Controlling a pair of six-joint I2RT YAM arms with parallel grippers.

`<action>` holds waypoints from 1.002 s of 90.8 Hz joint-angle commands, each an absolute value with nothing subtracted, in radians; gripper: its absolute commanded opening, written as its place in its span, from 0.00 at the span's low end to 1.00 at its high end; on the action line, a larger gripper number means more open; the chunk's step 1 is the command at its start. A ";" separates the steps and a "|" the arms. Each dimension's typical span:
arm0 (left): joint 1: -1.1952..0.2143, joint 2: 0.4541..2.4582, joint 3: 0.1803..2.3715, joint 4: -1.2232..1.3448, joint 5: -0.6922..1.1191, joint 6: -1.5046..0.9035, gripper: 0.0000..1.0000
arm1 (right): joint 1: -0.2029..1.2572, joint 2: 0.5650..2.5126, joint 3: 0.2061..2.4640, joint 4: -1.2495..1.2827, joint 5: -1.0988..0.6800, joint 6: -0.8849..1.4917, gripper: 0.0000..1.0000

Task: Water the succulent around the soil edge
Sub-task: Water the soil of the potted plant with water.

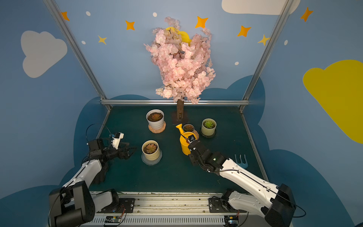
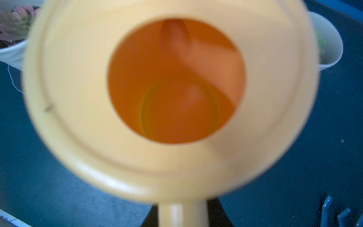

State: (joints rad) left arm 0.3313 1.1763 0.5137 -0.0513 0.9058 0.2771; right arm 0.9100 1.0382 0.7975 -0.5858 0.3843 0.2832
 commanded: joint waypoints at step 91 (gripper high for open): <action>0.321 1.155 0.503 -0.044 0.903 0.286 1.00 | 0.860 1.050 0.779 -0.797 0.430 0.576 0.00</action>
